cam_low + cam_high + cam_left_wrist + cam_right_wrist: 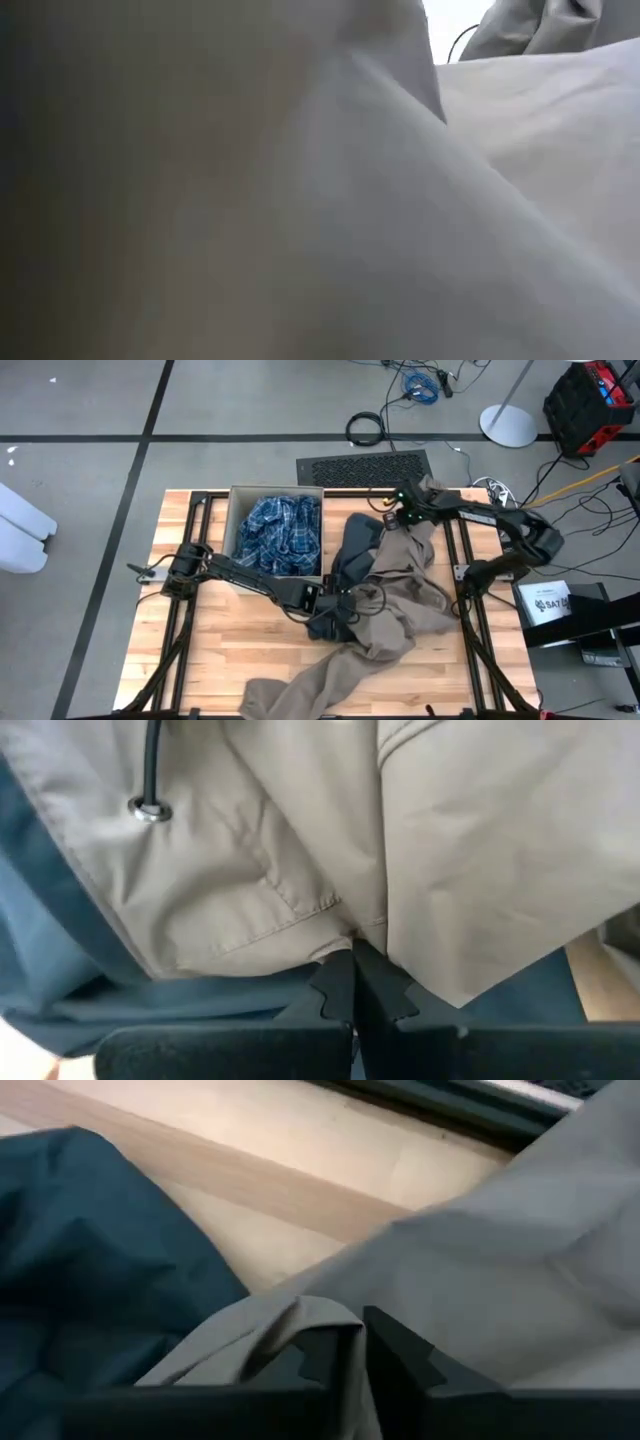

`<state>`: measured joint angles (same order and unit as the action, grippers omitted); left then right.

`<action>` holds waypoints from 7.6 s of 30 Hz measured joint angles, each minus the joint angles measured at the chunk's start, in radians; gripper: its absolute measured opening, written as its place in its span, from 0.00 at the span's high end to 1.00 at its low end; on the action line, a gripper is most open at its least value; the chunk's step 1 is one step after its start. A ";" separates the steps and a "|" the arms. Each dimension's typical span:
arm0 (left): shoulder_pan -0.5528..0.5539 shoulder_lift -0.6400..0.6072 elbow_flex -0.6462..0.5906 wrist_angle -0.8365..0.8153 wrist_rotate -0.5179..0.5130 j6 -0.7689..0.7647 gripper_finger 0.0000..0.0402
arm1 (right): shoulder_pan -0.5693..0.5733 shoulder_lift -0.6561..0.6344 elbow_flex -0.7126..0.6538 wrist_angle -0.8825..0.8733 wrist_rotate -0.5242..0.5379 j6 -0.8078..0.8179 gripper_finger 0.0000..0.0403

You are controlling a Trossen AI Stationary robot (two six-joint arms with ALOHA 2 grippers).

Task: Sort clothes
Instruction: Put the brown jacket into the white laundry bin

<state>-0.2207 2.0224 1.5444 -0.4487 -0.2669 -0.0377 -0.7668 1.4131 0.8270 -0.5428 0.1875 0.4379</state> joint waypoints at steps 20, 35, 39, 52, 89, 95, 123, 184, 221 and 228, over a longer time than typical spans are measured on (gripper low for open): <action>0.018 0.000 0.000 -0.006 -0.025 -0.009 0.73 | -0.018 0.332 0.126 -0.160 -0.005 0.022 0.37; 0.018 0.000 0.000 -0.009 -0.027 -0.009 0.72 | 0.022 0.211 0.115 -0.131 0.018 -0.061 0.97; 0.018 0.000 0.000 -0.009 -0.027 -0.009 0.72 | 0.045 0.088 0.115 -0.155 0.022 -0.059 0.99; 0.024 0.001 0.000 -0.008 -0.028 -0.005 0.72 | 0.410 -0.280 0.118 -0.219 0.026 0.111 1.00; 0.018 0.001 0.000 -0.015 -0.022 -0.008 0.72 | -0.087 0.318 0.120 -0.131 0.147 0.161 0.33; 0.015 0.001 0.001 -0.016 -0.022 -0.008 0.72 | -0.092 0.377 0.118 -0.063 0.102 0.161 0.34; 0.016 0.001 0.001 -0.010 -0.023 -0.009 0.72 | 0.255 -0.070 0.106 -0.237 0.099 0.162 1.00; -0.083 -0.247 0.001 -0.186 -0.288 0.122 0.80 | 1.291 -0.125 0.110 0.173 0.233 0.130 1.00; -0.395 -0.296 0.000 -0.406 0.418 -0.607 0.68 | 0.993 0.418 0.107 0.453 -0.169 0.111 1.00; -0.434 -0.259 -0.025 -0.475 0.287 -0.747 0.65 | 1.004 0.418 0.107 0.457 -0.161 0.107 1.00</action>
<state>-0.6552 1.7631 1.5194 -0.9239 0.0196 -0.7851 0.2367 1.8309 0.9337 -0.0856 0.0261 0.5453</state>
